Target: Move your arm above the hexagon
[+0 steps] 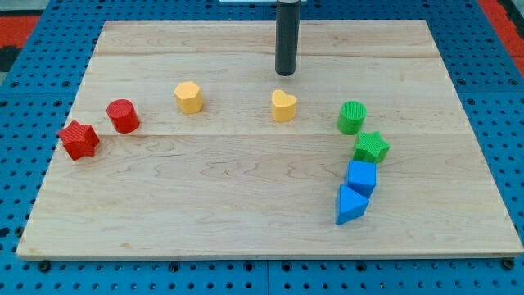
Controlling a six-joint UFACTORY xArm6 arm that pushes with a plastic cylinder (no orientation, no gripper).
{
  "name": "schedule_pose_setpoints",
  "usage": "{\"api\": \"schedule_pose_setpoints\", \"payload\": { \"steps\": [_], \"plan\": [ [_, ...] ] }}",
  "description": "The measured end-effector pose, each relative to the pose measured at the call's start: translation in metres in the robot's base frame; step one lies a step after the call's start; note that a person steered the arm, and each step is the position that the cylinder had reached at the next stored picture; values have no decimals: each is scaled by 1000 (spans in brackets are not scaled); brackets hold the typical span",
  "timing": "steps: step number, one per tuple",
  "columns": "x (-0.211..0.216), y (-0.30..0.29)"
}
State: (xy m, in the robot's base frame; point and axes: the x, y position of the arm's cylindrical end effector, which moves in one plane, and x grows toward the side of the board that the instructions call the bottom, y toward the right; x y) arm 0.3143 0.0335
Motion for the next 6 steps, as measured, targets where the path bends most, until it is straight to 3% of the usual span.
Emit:
{"api": "schedule_pose_setpoints", "payload": {
  "steps": [4,6],
  "plan": [
    [7,-18],
    [-4,-192]
  ]
}}
